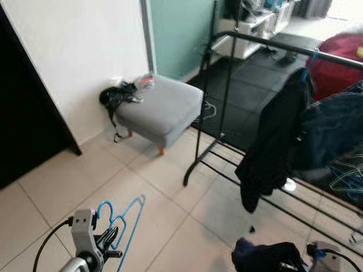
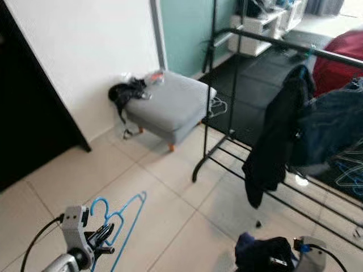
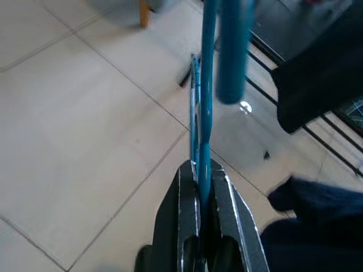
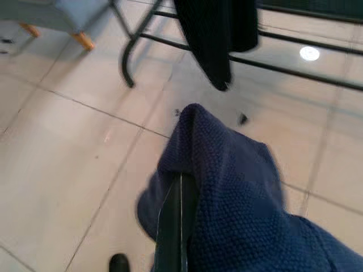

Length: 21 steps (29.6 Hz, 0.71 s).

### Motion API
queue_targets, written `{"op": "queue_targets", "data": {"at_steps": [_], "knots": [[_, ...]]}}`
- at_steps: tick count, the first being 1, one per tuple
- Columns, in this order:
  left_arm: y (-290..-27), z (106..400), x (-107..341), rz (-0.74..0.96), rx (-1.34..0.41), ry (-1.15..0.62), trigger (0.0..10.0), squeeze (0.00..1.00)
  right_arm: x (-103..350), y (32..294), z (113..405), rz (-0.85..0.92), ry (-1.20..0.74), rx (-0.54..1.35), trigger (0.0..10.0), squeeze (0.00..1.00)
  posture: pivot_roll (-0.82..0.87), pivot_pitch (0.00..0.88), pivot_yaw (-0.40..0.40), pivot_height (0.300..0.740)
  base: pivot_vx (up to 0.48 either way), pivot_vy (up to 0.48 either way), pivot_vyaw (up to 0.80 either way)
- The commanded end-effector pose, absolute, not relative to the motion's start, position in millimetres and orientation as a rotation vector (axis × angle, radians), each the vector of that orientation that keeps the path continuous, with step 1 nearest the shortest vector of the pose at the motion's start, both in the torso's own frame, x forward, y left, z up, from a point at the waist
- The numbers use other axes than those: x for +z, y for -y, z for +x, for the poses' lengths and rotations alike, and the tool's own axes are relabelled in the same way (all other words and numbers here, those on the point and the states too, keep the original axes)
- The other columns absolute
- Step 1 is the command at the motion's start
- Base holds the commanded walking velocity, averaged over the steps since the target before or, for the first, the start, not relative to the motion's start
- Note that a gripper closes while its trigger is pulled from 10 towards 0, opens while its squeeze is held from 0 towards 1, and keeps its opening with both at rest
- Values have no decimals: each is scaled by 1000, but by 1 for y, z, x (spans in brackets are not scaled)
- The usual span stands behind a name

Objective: Hang hanger

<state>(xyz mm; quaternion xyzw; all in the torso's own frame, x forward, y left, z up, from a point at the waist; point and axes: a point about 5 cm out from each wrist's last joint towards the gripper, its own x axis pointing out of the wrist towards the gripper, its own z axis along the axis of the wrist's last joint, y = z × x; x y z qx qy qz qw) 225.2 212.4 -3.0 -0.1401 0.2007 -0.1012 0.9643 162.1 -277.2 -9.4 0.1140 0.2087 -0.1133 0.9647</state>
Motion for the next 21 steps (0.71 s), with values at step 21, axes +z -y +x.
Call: {"op": "queue_targets", "data": {"at_steps": [21], "knots": [[-213, 221, -5, -295, -220, -426, 10000, 0, -15, 279, 158, 245, -421, -215, 10000, 0, -6, 124, -17, 740, 0, 0, 663]]}}
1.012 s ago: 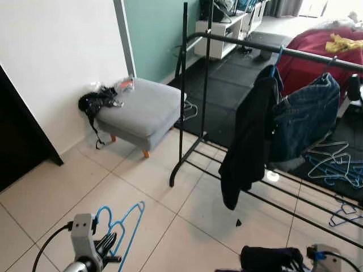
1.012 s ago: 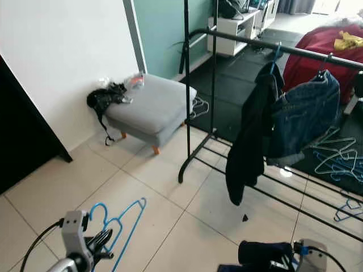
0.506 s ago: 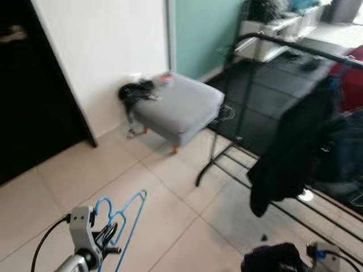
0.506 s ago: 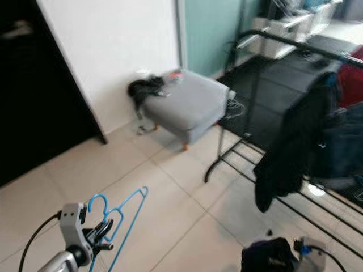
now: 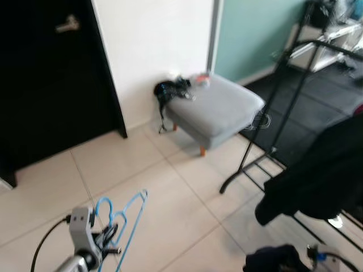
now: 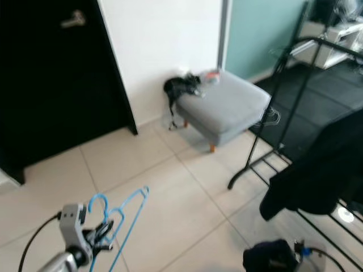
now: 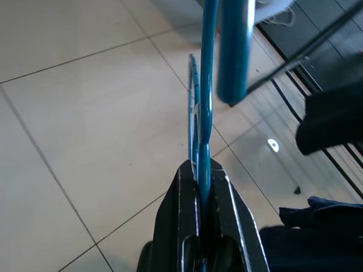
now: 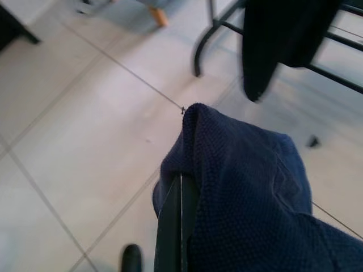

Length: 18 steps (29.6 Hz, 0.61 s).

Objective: Hang hanger

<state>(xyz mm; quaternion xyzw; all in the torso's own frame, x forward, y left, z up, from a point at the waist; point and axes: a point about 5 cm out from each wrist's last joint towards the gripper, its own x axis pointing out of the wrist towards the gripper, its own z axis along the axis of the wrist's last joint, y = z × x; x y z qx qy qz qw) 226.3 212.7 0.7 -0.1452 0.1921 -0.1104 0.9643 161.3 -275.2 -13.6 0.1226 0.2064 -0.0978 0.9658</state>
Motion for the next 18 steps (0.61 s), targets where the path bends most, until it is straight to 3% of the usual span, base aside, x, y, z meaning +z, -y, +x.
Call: {"op": "queue_targets", "data": {"at_steps": [1, 18], "knots": [[-212, 222, -6, -296, -221, -427, 10000, 0, -15, 281, 159, 246, -422, -215, 10000, 0, -8, 123, -20, 740, 0, 0, 663], [-208, 232, -13, -306, -210, -450, 10000, 0, -27, 300, 164, 253, -462, -251, 10000, 0, -12, 80, -25, 740, 0, 0, 663]]}}
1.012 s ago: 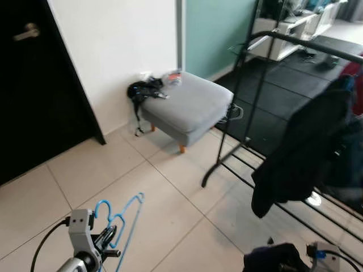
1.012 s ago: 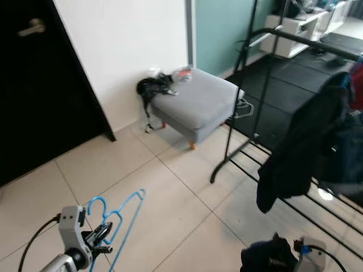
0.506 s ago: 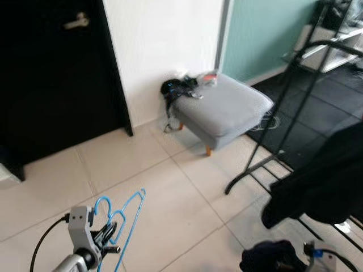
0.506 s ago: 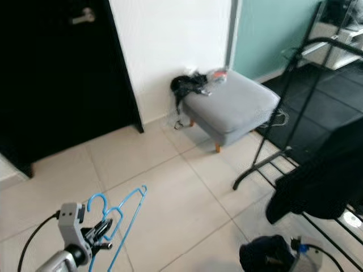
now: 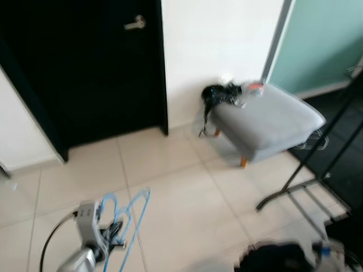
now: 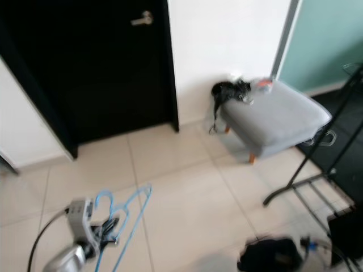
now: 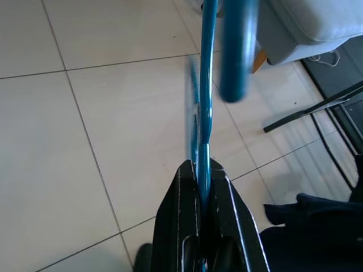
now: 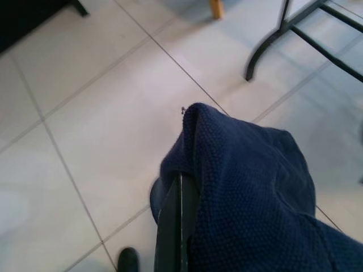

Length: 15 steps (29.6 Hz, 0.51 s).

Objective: Hang hanger

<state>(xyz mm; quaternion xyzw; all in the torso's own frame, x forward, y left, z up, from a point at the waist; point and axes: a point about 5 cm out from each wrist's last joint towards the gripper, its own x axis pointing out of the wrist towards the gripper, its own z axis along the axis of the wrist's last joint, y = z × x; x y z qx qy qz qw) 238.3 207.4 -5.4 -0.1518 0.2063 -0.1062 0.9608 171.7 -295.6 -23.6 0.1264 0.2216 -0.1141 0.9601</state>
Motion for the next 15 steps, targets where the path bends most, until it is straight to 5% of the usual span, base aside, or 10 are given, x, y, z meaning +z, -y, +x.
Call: {"op": "queue_targets", "data": {"at_steps": [1, 15], "knots": [[-208, 232, -13, -306, -210, -450, 10000, 0, -27, 300, 164, 253, -462, -251, 10000, 0, -12, 80, -25, 740, 0, 0, 663], [-216, 225, -22, -314, -185, -470, 10000, 0, -35, 299, 159, 271, -482, -236, 10000, 0, 3, 66, -40, 740, 0, 0, 658]]}}
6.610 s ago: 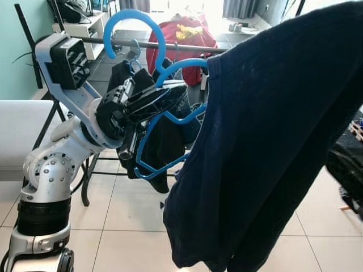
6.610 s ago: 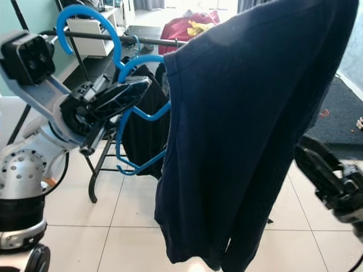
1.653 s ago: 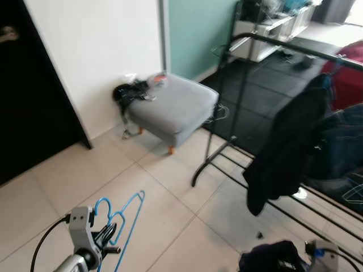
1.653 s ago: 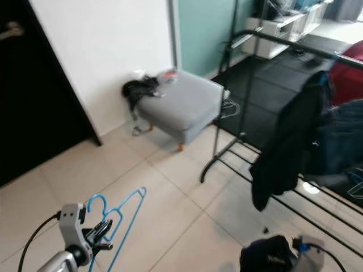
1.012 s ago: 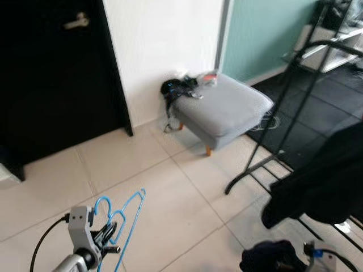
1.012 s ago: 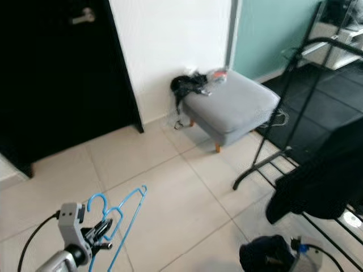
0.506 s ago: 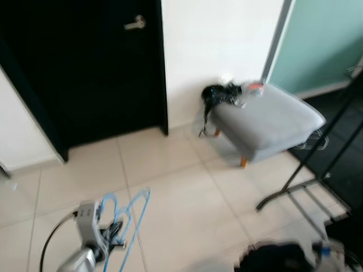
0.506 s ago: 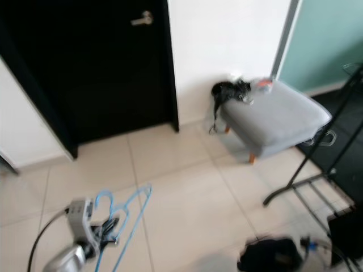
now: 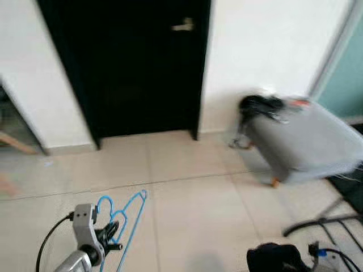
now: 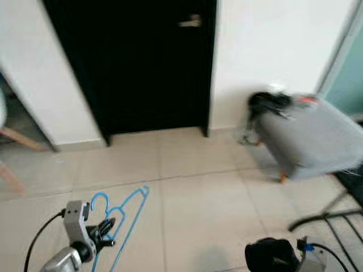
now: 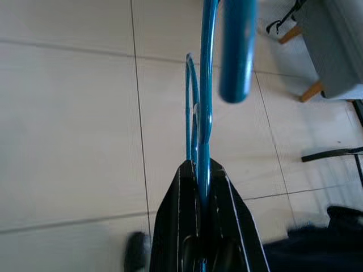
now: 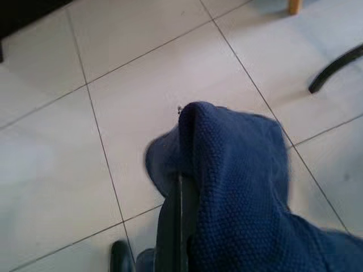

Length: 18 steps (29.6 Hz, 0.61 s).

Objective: Hang hanger

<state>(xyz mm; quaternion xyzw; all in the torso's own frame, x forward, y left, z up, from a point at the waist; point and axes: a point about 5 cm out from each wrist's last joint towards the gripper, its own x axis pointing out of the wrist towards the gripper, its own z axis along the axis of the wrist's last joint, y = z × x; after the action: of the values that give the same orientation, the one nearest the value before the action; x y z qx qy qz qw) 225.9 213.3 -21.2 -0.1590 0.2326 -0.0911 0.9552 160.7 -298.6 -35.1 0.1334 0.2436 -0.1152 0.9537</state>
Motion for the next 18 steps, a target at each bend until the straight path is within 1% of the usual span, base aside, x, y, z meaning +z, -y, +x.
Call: {"op": "queue_targets", "data": {"at_steps": [1, 7, 18], "knots": [[-216, 224, -22, -314, -185, -471, 10000, 0, -36, 299, 159, 271, -483, -235, 10000, 0, 3, 66, -40, 740, 0, 0, 650], [-217, 224, -23, -313, -190, -470, 10000, 0, -36, 298, 157, 269, -479, -227, 10000, 0, 2, 90, -41, 740, 0, 0, 651], [-217, 225, -21, -309, -199, -464, 10000, 0, -35, 295, 159, 266, -454, -216, 10000, 0, 2, 98, -31, 740, 0, 0, 655]]}}
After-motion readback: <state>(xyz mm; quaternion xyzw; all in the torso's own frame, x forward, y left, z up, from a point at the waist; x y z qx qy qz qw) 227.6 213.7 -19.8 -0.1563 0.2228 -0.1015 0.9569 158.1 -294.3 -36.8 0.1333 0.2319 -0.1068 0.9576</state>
